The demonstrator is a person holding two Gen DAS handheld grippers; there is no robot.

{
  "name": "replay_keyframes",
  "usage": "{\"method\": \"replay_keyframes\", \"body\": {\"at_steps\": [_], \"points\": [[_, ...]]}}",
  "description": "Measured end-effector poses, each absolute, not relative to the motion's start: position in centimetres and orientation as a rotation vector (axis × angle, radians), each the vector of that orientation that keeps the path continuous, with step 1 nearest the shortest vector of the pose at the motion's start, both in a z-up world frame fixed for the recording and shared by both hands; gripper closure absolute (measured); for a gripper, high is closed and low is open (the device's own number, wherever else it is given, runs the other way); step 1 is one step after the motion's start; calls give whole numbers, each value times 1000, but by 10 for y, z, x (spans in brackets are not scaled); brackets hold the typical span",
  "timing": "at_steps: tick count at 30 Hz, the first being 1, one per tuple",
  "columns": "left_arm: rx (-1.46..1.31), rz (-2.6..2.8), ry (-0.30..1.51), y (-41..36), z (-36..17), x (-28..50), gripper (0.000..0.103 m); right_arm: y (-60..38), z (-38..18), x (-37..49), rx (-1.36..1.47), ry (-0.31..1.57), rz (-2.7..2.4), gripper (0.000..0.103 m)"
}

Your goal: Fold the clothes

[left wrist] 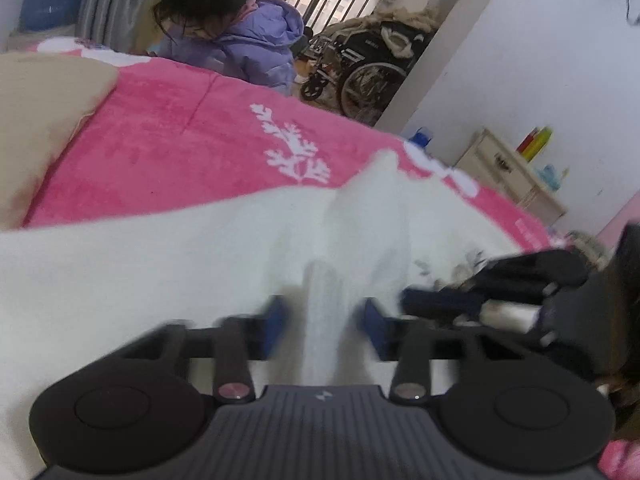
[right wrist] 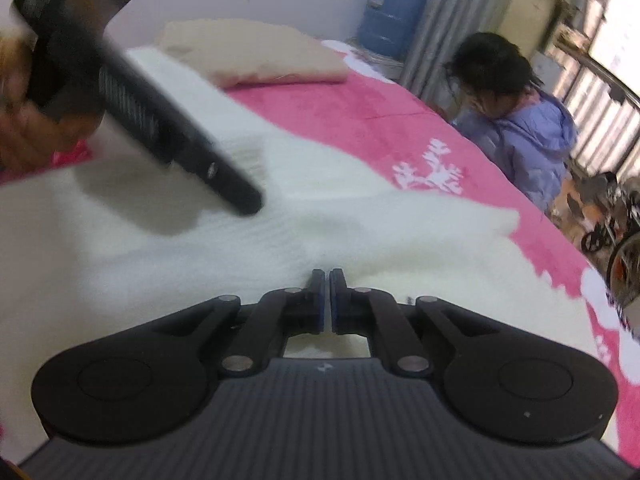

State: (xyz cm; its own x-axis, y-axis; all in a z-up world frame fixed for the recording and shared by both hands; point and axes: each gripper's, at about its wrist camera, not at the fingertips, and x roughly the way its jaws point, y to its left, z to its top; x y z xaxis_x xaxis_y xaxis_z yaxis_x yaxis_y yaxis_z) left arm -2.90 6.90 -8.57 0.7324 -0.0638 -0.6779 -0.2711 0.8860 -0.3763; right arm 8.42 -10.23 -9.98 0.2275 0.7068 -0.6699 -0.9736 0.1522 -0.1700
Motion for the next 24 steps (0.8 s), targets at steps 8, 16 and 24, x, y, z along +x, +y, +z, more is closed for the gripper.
{"method": "replay_keyframes", "body": {"at_steps": [8,16,24], "points": [[-491,149,712,69,-85,-38,87,-244,-24,151,-194,613,1002,96],[-472,161,725,67,-87,-35,85,-336,-48,125,-232,800,914,81],[-454,182,727,63,-88,-35,82,-318,-65,109,-385,768,1019,73]]}}
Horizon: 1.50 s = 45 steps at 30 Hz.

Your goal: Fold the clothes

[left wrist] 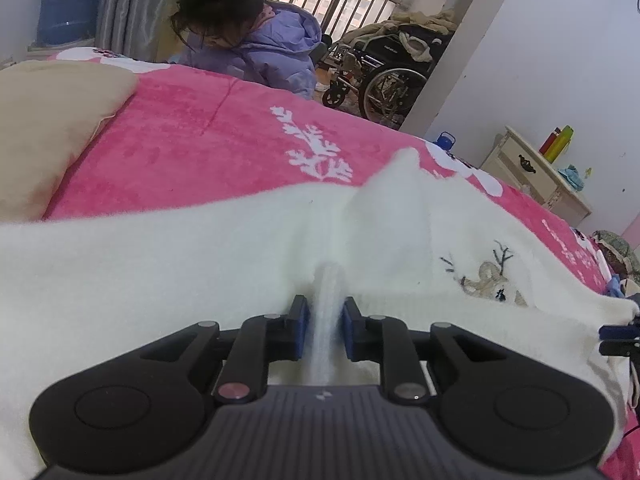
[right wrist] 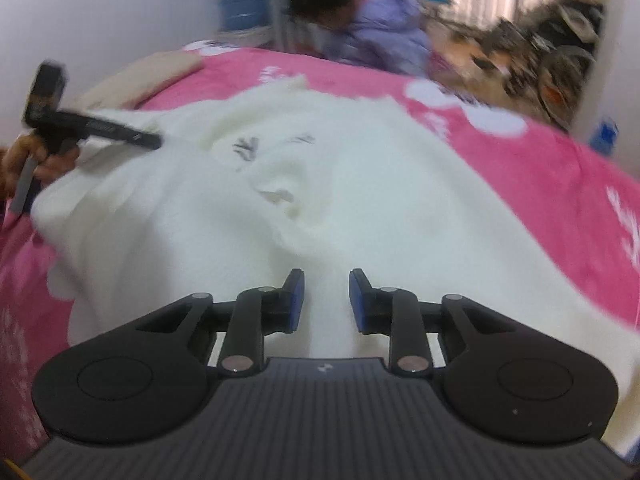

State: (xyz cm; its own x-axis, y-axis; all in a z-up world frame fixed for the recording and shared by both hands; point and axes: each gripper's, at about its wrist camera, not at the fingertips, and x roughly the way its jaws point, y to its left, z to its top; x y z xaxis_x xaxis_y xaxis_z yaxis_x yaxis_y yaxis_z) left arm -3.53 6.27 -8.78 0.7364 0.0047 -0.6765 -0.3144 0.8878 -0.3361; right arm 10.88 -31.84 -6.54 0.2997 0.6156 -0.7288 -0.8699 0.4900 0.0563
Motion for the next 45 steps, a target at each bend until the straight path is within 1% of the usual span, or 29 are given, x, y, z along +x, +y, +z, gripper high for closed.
{"method": "replay_keyframes", "body": {"at_steps": [1,3,5,12,14,16,18,21,23,24,25,27,31,33,36,38,39,40,41,43,45], "points": [[-455,185,728,63,-88,-35,82,-315,-66,107,-403,758,1033,69],[-456,189,728,63,-88,-35,81,-307,-69,107,-446,754,1048,67],[-455,193,727,63,-89,-36,81,-303,-73,107,-487,754,1039,67],[-440,194,734,63,-87,-36,80,-314,-72,119,-397,779,1069,67],[-440,196,732,63,-88,-36,80,-308,-81,114,-449,781,1072,69],[-439,199,729,63,-88,-37,80,-304,-88,106,-505,753,1042,88],[-440,201,725,63,-89,-37,80,-307,-88,106,-485,726,999,94],[-440,200,726,64,-89,-38,80,-318,-80,113,-399,709,932,94],[-443,200,727,65,-89,-37,80,-320,-84,119,-367,740,913,92],[-443,200,727,65,-89,-37,80,-321,-86,122,-354,756,903,87],[-443,200,727,65,-89,-38,80,-323,-90,125,-347,775,892,79],[-442,199,731,66,-87,-37,80,-335,-90,135,-239,826,874,74],[-446,203,736,62,-84,-36,80,-373,-83,157,33,895,795,72],[-449,205,737,62,-84,-35,80,-383,-85,166,121,942,775,71],[-446,208,739,61,-85,-32,79,-380,-89,168,174,1003,822,71],[-442,208,739,61,-85,-30,79,-369,-94,162,126,1023,844,71],[-443,209,739,61,-85,-31,79,-364,-97,158,99,1026,852,73],[-446,214,737,58,-84,-32,79,-361,-100,154,68,1029,848,86],[-450,216,736,57,-84,-33,79,-359,-102,151,44,1030,840,91],[-454,218,733,57,-85,-32,79,-364,-104,148,54,1023,807,95],[-457,218,730,57,-86,-31,79,-376,-105,152,138,1031,778,96]]}}
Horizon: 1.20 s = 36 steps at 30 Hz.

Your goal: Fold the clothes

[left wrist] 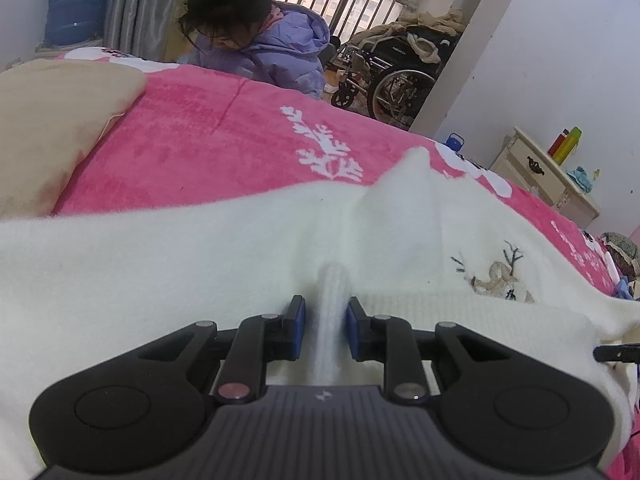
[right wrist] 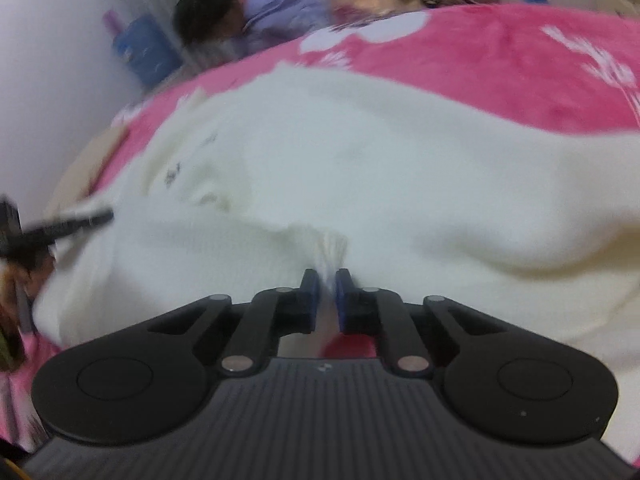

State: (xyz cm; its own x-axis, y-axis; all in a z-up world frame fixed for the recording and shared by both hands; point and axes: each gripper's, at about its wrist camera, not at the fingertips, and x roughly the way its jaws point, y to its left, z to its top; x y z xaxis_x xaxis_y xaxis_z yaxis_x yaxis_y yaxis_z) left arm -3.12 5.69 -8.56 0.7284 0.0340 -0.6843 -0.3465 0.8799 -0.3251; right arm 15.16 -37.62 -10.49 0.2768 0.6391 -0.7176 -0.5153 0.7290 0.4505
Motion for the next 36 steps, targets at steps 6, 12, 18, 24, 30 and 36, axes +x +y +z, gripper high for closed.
{"method": "replay_keyframes", "body": {"at_steps": [6,12,18,24,30,36], "points": [[-469,210,730,60,-88,-27,79,-406,-120,169,458,1122,739,93],[-480,202,732,64,-91,-22,79,-388,-118,181,494,1153,819,66],[-475,199,720,64,-92,-20,85,-363,-113,177,339,1143,853,97],[-486,190,658,61,-75,-39,94,-374,-95,168,392,1090,819,99],[-532,134,526,61,-24,-63,95,-390,-54,162,526,994,838,100],[-587,86,345,69,54,-89,95,-405,19,153,652,786,927,100]]}}
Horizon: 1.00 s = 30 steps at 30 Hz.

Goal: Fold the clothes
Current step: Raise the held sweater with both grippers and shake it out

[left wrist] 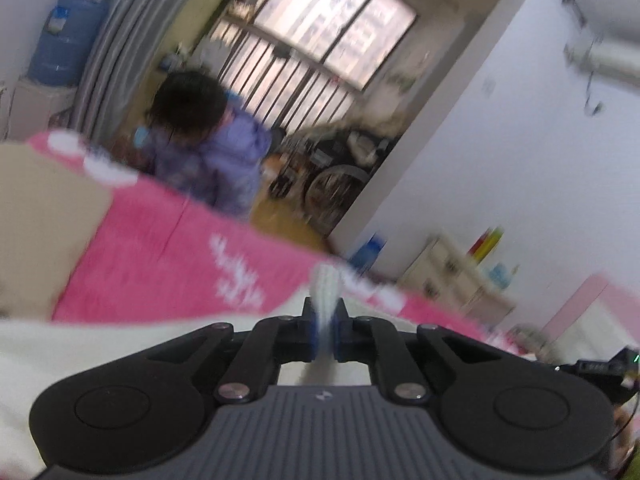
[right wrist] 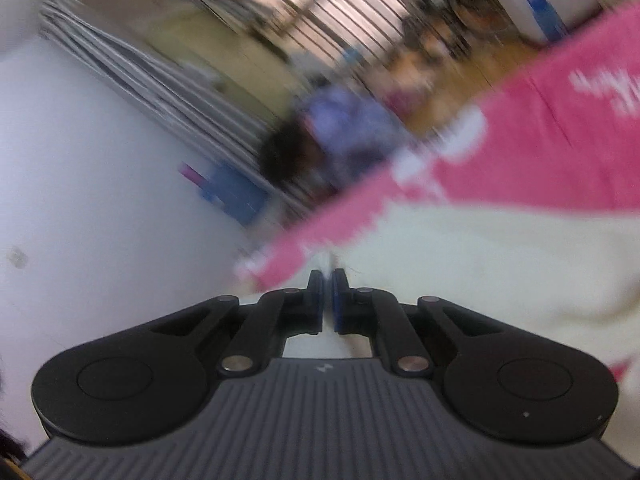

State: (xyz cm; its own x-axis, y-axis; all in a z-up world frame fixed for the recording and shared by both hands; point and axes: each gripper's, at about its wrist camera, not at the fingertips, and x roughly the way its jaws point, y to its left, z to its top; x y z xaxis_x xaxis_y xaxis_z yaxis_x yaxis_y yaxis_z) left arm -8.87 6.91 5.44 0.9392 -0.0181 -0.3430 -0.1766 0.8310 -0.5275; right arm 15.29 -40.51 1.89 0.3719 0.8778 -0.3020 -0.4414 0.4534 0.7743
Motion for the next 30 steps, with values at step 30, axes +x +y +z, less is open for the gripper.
{"method": "replay_keyframes", "body": {"at_steps": [30], "points": [[-295,-153,659,-33,27,-292,95,-496,-1,-22,572,928,976,100]]}}
